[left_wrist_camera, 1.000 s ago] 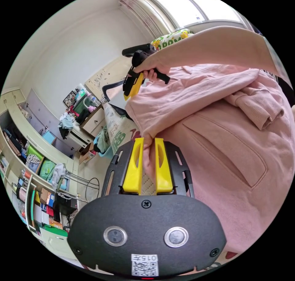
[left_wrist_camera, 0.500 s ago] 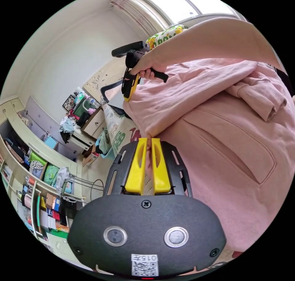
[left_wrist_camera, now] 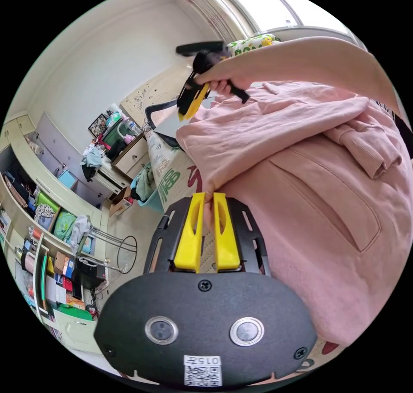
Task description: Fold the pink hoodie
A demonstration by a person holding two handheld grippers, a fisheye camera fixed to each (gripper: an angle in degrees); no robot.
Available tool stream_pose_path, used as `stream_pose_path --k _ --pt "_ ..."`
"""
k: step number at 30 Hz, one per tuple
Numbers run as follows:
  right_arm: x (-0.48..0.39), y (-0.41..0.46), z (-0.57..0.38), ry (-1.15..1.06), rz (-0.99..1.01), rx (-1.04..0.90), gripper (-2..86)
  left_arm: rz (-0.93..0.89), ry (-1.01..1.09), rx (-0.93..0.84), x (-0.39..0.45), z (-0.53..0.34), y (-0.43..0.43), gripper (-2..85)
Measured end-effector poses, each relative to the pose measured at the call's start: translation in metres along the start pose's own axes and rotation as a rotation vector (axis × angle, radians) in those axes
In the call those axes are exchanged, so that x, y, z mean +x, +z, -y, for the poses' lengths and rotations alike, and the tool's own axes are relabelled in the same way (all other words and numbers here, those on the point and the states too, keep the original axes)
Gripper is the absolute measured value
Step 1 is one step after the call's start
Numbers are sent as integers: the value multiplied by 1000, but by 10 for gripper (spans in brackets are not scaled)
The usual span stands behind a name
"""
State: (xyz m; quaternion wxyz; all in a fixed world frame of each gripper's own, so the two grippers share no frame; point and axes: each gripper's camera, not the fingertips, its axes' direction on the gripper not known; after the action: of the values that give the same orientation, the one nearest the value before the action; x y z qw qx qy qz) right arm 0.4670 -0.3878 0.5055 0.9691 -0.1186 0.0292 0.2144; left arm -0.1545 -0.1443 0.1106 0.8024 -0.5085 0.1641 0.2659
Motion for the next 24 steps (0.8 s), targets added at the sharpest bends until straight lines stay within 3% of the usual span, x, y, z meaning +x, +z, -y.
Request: stream_pose_path --k 5,7,11,16,21,24 --pt "-15 -103 -98 -135 24 7 65 -78 -112 149 -28 -11 -48 11" --pt "-24 -146 -165 -198 -48 4 70 -234 -117 276 -32 -4 -77 10" --pt "-23 -193 -264 -177 -147 47 71 -435 -75 316 -20 34 -101 11" --pt "10 -217 -356 -32 -151 40 68 -518 46 216 43 108 -103 13" --pt "39 -218 -387 1 -49 -46 61 -448 141 -69 98 143 -63 13" --pt "54 -236 -393 22 35 -60 57 -502 123 -92 96 140 -69 12"
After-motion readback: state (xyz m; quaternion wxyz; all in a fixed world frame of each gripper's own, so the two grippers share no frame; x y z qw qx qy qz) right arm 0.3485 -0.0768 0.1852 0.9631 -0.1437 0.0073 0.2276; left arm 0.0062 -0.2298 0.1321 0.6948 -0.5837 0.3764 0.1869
